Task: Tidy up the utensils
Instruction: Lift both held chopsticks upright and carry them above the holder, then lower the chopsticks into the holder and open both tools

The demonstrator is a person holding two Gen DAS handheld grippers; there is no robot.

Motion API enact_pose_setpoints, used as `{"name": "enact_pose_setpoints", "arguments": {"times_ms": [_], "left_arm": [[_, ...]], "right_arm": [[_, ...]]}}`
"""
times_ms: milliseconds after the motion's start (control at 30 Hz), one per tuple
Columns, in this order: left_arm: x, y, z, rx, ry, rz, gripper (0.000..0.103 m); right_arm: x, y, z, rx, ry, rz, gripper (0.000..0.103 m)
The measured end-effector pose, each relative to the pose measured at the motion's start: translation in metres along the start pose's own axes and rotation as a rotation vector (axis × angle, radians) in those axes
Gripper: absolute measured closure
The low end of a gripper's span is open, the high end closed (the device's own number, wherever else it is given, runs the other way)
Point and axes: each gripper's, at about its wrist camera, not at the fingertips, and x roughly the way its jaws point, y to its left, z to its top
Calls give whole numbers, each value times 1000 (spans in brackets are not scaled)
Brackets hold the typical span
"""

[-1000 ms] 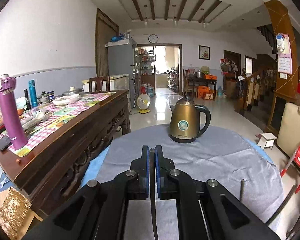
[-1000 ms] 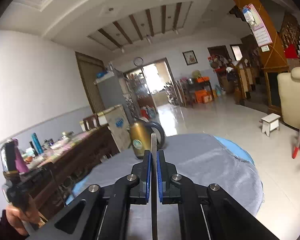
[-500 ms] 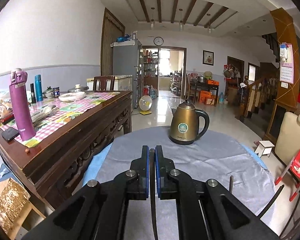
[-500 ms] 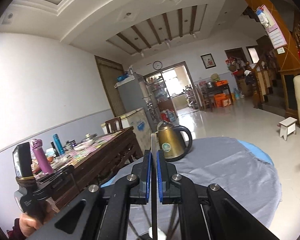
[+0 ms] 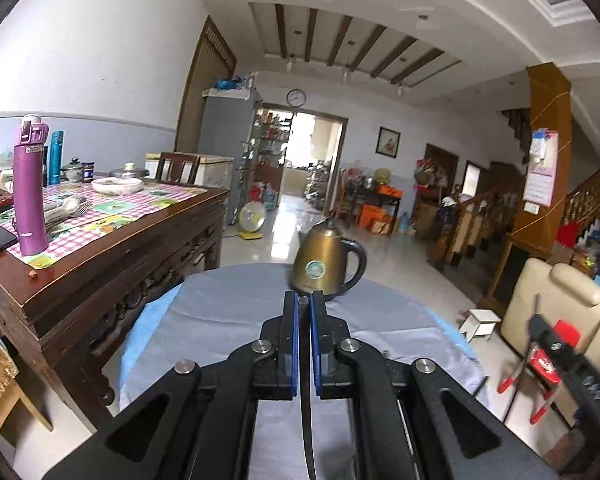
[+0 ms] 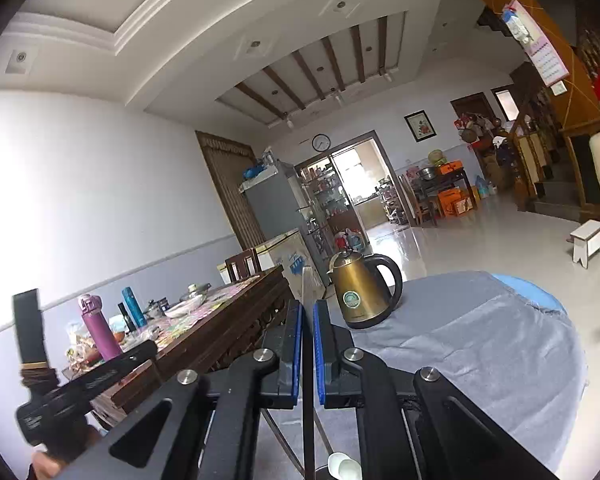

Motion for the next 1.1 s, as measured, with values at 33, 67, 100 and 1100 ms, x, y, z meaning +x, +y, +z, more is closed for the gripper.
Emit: {"name": "enact_pose_setpoints", "arguments": {"times_ms": [33,67,100,1100], "left_arm": [[-3,-1,0,-3,-2,-9,97],[-5,-1,1,-6,-5,-15,97],[-6,-2,2,-9,-9,-19,97],[-16,-13,-13,-112,-220,-94,97]], "right_arm": [[0,1,-1,0,-2,-1,97],[1,0,-3,4,-4,-4,97],[0,1,-4,8,-7,-7,97],[-14,41,-31,-144,-380,-139,97]]}}
